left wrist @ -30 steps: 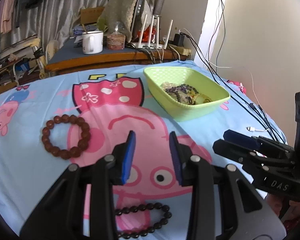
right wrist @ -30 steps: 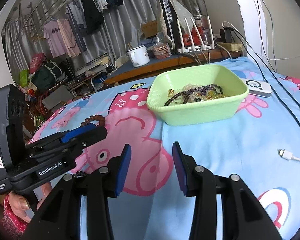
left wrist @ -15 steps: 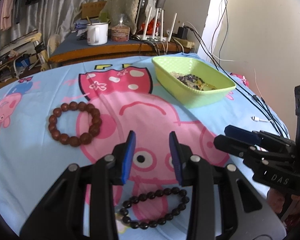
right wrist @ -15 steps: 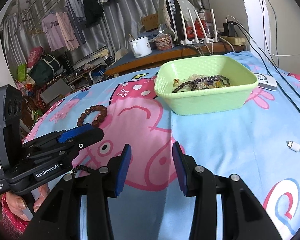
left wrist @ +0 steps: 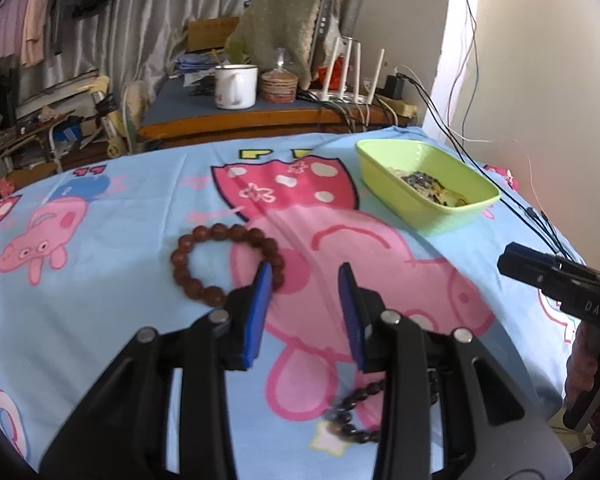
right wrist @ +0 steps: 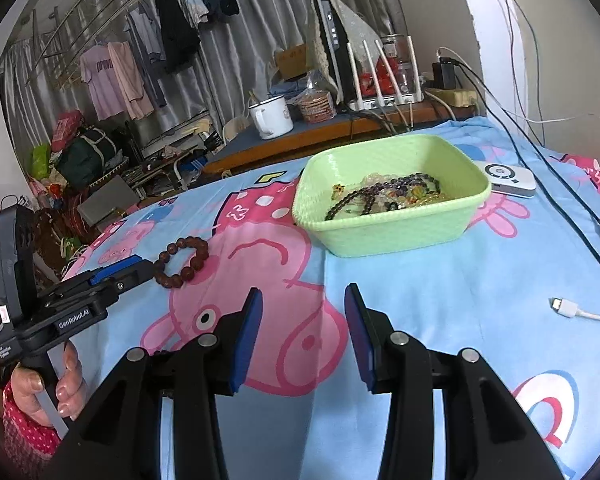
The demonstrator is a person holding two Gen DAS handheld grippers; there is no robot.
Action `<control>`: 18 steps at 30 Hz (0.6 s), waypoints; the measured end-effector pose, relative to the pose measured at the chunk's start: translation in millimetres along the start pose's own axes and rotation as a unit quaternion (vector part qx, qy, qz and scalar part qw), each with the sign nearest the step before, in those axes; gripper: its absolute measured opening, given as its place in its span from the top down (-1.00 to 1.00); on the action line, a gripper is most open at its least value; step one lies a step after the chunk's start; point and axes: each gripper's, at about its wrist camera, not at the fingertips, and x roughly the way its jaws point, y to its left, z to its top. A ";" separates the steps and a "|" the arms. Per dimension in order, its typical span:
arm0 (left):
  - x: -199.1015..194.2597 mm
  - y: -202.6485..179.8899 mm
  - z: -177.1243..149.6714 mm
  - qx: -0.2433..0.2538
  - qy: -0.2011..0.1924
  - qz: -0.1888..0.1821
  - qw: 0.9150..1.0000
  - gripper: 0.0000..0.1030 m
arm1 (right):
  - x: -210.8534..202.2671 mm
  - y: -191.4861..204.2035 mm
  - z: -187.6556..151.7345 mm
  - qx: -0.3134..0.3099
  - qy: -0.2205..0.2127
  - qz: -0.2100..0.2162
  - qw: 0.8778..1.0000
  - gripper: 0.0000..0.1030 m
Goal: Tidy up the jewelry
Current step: 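Lower the left gripper onto the black bead bracelet and grasp it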
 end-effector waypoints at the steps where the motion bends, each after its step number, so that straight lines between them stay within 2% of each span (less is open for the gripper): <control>1: 1.3 3.3 -0.8 -0.006 0.001 -0.004 1.000 0.37 | 2.3 1.4 -1.5 -0.001 0.004 0.001 1.000 0.79; 8: 11.1 8.4 -6.3 -0.026 0.016 -0.027 0.999 0.37 | 9.1 2.8 -7.2 0.002 0.014 0.005 1.000 0.79; 18: 11.7 0.1 -10.6 -0.014 0.017 -0.046 0.999 0.37 | 9.0 6.3 -9.7 -0.005 0.013 0.016 1.000 0.79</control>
